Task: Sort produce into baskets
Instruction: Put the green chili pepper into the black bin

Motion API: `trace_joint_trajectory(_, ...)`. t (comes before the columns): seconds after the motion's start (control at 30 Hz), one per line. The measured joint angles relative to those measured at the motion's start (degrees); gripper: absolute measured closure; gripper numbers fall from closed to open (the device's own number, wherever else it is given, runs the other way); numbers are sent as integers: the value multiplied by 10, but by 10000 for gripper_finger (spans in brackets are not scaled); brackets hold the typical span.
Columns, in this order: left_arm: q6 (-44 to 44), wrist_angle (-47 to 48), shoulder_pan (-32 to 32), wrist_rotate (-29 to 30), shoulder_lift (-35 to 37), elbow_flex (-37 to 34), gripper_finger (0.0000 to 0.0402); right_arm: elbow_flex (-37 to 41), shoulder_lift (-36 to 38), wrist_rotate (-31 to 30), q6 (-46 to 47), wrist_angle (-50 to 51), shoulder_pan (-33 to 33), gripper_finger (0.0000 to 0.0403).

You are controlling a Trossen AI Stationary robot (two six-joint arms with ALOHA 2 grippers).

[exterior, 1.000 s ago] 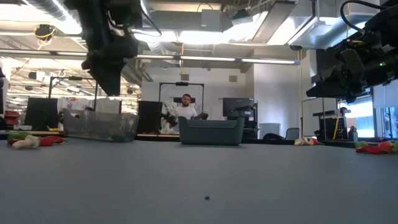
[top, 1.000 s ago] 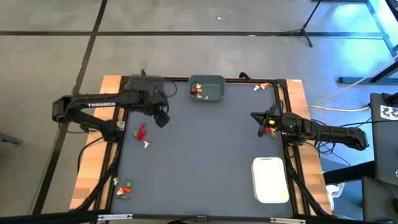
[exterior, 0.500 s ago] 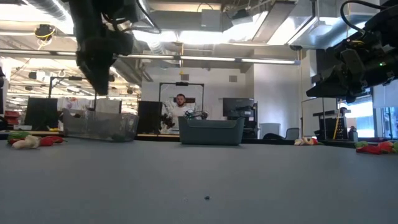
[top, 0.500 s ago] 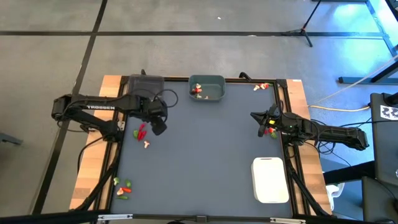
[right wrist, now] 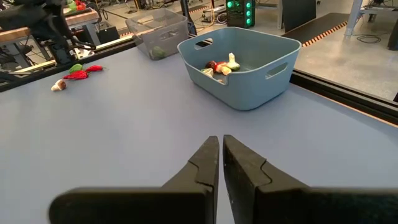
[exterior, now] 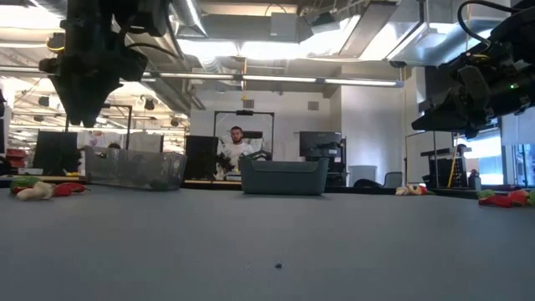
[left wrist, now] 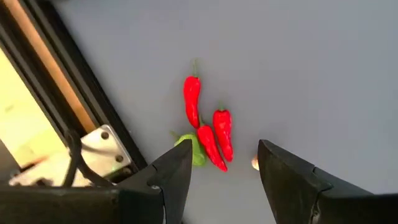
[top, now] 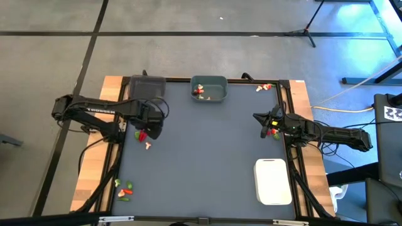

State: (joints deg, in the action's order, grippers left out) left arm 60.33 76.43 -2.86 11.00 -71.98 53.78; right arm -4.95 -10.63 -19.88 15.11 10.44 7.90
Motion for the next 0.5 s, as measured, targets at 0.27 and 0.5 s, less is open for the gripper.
trace_joint_trajectory(0.27, 39, 10, 7, -24, -26, -50, 225, 0, 0, 0, 0, 0, 0, 377)
trace_joint_trajectory(0.5, 56, -23, 4, -38, -32, -112, 225, 0, 0, 0, 0, 0, 0, 377)
